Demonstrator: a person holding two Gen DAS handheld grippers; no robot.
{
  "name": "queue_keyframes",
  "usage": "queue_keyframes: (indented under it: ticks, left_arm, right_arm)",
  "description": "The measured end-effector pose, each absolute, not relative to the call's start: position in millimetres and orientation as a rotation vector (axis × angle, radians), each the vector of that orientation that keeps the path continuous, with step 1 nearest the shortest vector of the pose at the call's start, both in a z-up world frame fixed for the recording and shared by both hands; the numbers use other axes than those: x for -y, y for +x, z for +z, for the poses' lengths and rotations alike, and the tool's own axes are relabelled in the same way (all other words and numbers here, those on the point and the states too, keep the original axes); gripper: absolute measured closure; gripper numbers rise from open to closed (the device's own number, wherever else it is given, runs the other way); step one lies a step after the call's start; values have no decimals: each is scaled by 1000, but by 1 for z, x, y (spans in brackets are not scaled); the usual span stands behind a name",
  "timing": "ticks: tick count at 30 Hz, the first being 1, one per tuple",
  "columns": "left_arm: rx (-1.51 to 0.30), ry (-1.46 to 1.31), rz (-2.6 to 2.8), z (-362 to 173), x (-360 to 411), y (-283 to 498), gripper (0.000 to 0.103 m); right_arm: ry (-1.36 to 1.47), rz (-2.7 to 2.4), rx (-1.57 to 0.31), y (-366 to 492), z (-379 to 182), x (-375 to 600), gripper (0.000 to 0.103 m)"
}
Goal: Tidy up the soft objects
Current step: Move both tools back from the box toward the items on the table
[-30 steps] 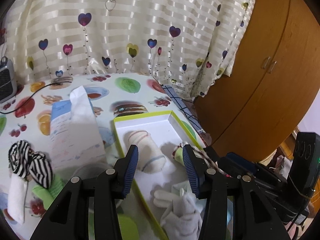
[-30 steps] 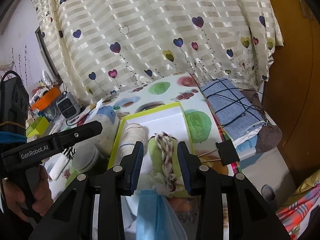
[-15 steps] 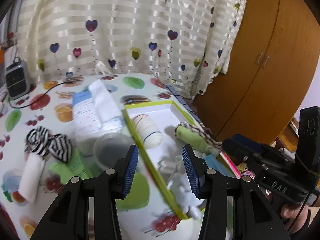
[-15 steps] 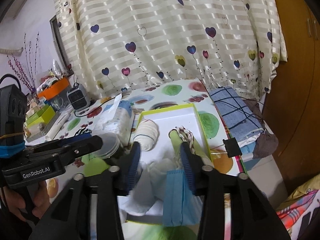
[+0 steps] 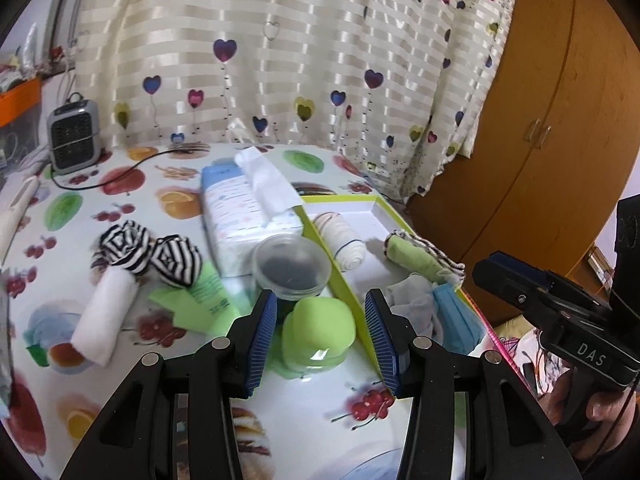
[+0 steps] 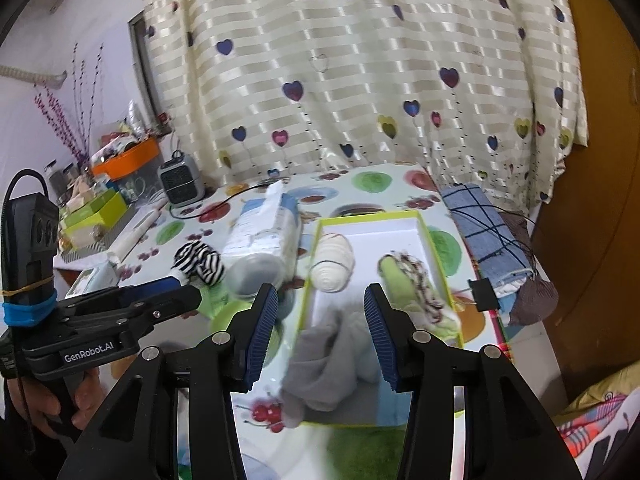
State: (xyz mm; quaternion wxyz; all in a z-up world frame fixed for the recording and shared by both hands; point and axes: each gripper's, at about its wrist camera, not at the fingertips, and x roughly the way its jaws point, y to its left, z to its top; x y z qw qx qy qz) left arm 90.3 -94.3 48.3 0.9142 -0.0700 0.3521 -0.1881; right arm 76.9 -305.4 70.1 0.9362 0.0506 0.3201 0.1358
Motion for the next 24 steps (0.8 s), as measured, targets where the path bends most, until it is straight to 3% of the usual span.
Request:
queue_keyframes:
  ticks: [24]
  left_arm:
    - [-688, -148, -271, 52, 58, 68, 58]
  right_arm:
    - [36, 370, -653, 63, 80, 256, 56]
